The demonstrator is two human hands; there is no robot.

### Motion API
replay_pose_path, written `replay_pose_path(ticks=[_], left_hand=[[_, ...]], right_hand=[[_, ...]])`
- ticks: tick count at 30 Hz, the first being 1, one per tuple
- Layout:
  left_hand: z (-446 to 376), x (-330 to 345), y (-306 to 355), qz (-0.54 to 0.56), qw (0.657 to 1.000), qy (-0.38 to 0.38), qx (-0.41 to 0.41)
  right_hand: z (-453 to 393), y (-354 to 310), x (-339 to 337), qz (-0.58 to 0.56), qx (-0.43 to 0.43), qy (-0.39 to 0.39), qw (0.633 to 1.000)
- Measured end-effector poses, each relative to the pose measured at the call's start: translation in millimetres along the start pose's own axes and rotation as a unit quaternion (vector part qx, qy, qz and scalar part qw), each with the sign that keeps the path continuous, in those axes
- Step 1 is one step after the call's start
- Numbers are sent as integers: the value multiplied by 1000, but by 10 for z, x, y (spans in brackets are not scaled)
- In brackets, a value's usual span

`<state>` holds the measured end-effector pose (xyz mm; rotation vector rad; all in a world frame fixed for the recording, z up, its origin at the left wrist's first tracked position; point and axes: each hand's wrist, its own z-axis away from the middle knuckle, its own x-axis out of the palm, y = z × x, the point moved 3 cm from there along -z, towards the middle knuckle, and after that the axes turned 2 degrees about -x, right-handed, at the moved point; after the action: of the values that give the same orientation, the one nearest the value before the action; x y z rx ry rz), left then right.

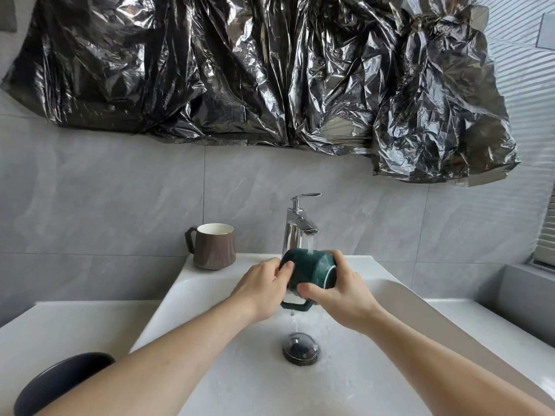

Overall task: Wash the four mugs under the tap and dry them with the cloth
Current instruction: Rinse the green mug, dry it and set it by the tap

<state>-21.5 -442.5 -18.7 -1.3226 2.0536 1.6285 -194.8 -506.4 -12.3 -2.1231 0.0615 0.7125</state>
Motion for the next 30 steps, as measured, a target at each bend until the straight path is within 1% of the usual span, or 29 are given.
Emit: replay_pose_path(ticks=[5,9,11,19,26,30], left_hand=[[-24,7,-26,26,999,-5,-29],[-51,-8,-66,43,997,-3,-60],[-52,-6,-89,39,997,-8,-73],[-69,-9,-142,85,984,-14,-158],[-70,47,-163,160,974,-34,-160],[-34,54,-155,219,958,-55,-175]], right_hand=[[-40,33,58,-45,-8,1,999],[-56,85,103,-139,-1,-53,989],[-62,109,101,-134,-5,-72,988],[-107,141,158,-83,7,-90,992],[-66,44,80,-89,12,-91,992],[-66,56,98,-110,45,-91,989]])
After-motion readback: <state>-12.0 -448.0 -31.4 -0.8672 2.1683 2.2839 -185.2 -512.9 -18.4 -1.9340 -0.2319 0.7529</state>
